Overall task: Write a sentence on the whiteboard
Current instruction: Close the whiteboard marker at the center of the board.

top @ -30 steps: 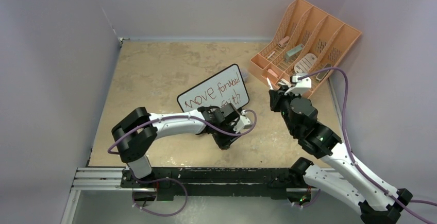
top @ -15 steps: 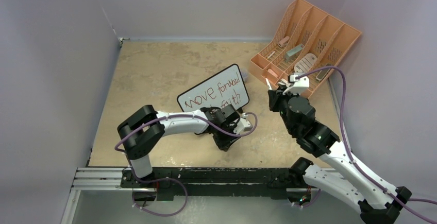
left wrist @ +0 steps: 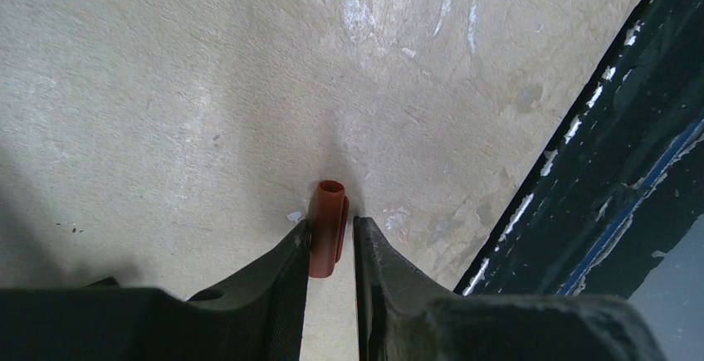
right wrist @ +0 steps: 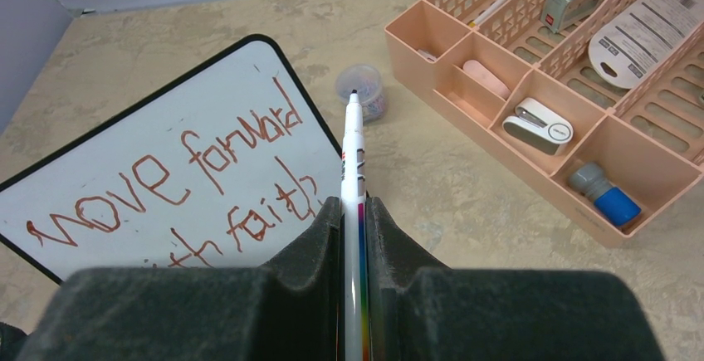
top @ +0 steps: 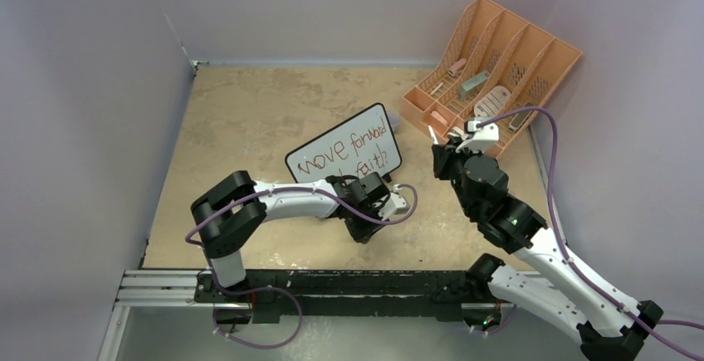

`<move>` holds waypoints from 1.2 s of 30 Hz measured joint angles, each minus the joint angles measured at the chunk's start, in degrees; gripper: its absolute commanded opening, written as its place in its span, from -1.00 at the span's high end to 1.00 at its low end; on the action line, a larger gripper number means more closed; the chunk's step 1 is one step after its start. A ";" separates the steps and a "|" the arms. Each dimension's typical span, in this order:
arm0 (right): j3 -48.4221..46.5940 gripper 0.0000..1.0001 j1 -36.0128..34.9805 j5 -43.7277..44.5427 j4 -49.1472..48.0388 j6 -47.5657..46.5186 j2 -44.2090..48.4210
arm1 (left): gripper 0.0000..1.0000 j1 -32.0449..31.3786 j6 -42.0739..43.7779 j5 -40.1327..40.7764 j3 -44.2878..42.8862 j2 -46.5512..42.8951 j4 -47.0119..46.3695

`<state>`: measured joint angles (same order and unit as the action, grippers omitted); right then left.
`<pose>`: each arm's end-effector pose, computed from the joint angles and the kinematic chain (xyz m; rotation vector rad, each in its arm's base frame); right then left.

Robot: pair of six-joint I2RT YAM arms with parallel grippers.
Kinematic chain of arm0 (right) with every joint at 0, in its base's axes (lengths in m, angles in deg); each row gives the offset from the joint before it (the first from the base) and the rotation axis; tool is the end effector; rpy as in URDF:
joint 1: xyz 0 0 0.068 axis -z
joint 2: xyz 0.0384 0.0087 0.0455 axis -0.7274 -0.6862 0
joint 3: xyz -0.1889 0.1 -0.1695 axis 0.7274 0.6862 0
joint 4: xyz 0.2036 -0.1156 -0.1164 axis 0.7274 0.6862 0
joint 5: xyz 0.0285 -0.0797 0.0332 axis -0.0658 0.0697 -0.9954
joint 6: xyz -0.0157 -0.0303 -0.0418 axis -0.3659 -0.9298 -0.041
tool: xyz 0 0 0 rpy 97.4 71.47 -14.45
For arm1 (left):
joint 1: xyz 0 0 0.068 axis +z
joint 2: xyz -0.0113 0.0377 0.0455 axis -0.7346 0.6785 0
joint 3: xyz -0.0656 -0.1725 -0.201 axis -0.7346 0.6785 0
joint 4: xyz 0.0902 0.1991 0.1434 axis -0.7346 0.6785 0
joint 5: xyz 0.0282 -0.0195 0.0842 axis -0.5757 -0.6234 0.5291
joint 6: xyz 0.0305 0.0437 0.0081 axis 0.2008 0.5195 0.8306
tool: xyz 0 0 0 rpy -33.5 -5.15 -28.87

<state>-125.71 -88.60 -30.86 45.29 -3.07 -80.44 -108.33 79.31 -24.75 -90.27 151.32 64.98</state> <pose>0.1342 0.0938 0.3520 0.1338 1.6560 0.3343 0.1577 -0.3018 0.1592 1.4773 2.4683 -0.5695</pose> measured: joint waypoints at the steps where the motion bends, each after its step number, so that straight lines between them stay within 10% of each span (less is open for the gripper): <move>1: 0.02 1.00 0.00 0.02 -0.02 0.00 0.00 | 0.53 -0.26 0.02 0.46 0.00 -0.04 0.04; 36: -0.04 1.00 0.00 2.60 -0.61 -1.29 0.79 | 0.90 -6.03 -0.61 14.88 3.17 -3.82 3.58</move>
<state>-125.76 -88.60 -28.26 44.67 -4.36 -79.66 -114.37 78.70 -9.87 -87.10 147.50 68.57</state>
